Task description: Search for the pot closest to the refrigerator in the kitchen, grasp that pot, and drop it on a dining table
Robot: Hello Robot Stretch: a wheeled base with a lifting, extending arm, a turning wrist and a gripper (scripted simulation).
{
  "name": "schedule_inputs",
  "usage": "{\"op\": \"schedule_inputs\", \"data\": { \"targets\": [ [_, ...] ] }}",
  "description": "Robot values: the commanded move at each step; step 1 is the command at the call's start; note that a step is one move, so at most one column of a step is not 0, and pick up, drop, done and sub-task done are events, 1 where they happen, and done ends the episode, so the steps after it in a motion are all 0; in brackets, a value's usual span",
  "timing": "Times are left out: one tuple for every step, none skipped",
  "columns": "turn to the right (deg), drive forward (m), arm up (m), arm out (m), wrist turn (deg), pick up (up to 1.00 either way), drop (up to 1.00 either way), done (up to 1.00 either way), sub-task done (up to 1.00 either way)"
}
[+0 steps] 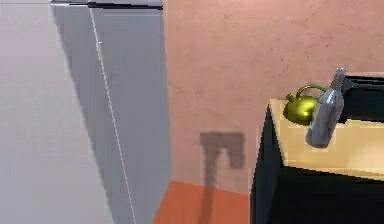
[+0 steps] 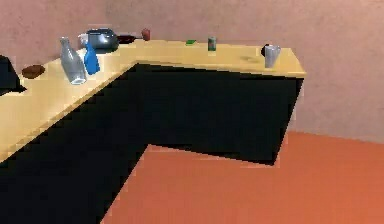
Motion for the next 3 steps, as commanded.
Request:
{"op": "schedule_inputs", "data": {
  "targets": [
    [45.0, 0.00, 0.00, 0.00, 0.0, 0.00, 0.00, 0.00, 0.00],
    [45.0, 0.00, 0.00, 0.00, 0.0, 0.00, 0.00, 0.00, 0.00],
    [0.0, 0.80, 0.00, 0.00, 0.0, 0.00, 0.00, 0.00, 0.00]
  ]
}}
